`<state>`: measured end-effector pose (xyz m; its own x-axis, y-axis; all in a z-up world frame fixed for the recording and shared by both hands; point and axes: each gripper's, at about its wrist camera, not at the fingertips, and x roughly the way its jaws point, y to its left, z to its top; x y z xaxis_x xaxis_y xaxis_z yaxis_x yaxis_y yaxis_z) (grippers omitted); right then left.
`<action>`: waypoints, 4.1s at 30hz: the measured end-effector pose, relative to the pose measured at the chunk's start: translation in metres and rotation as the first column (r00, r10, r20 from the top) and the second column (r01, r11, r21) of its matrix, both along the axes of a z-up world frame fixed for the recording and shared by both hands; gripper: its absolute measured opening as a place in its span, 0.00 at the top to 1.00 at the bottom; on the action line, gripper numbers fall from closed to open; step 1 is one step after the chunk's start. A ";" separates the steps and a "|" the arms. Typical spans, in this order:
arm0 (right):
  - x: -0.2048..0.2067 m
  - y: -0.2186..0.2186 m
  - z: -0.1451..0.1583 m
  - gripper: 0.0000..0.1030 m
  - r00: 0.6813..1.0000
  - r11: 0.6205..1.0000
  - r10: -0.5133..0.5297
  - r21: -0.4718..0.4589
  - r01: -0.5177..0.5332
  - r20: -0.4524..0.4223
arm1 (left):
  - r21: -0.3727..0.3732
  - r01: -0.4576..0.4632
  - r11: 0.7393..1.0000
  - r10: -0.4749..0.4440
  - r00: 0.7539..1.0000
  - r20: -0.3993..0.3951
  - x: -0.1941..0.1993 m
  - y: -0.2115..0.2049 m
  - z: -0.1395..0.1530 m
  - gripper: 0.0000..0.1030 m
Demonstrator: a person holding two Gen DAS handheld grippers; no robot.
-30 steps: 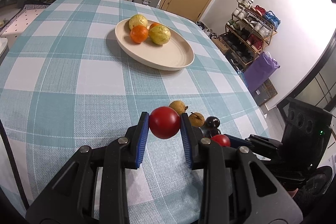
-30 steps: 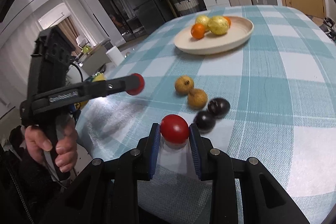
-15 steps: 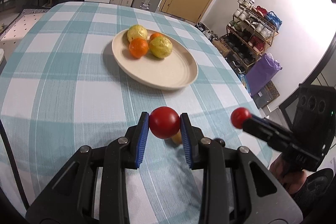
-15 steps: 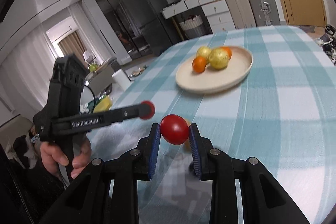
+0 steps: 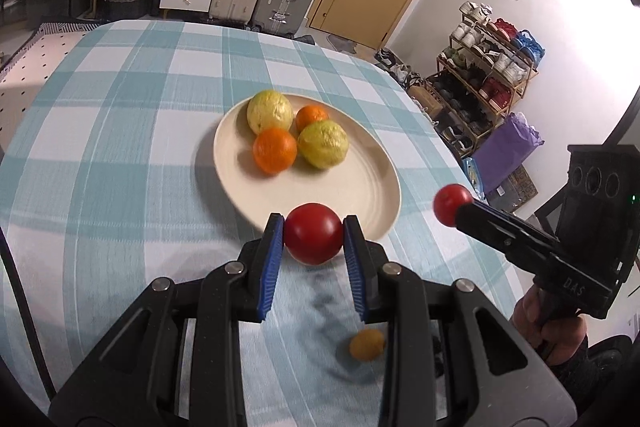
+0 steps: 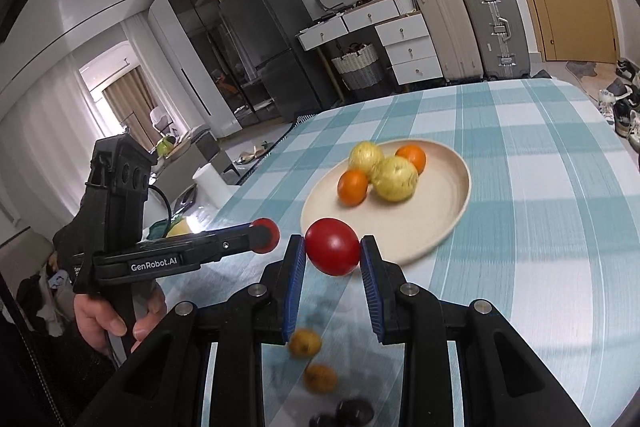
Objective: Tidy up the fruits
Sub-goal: 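Carry both tomatoes over the cream plate and open both tools, then withdraw both tools from the plate toward the plums and brown fruits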
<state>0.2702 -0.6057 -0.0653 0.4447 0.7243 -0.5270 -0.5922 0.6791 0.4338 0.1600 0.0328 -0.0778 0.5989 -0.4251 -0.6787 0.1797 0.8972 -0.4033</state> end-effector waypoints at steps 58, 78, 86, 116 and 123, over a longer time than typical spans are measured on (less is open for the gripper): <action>0.134 0.005 -0.029 0.44 0.982 0.985 -0.168 -0.065 0.163 -0.086 | 0.019 0.038 0.999 -0.037 0.998 -0.043 0.074 -0.036 -0.022 0.73; 0.054 -0.011 0.007 0.15 0.985 0.983 -0.171 -0.057 0.172 0.018 | 0.114 -0.027 0.993 0.022 0.999 0.048 -0.007 -0.037 0.011 0.37; 0.025 -0.015 0.017 0.09 0.983 0.982 -0.176 -0.058 0.178 0.050 | 0.131 -0.066 0.989 0.057 0.996 0.073 -0.038 -0.034 0.022 0.20; -0.072 -0.038 -0.013 0.07 0.990 0.983 -0.142 -0.115 0.142 0.007 | 0.158 -0.114 0.981 0.110 0.993 0.036 -0.124 -0.035 -0.002 0.01; -0.077 -0.041 -0.035 0.07 0.988 0.985 -0.139 -0.110 0.132 -0.064 | 0.159 -0.096 0.983 0.095 0.995 0.011 -0.132 -0.038 -0.014 0.01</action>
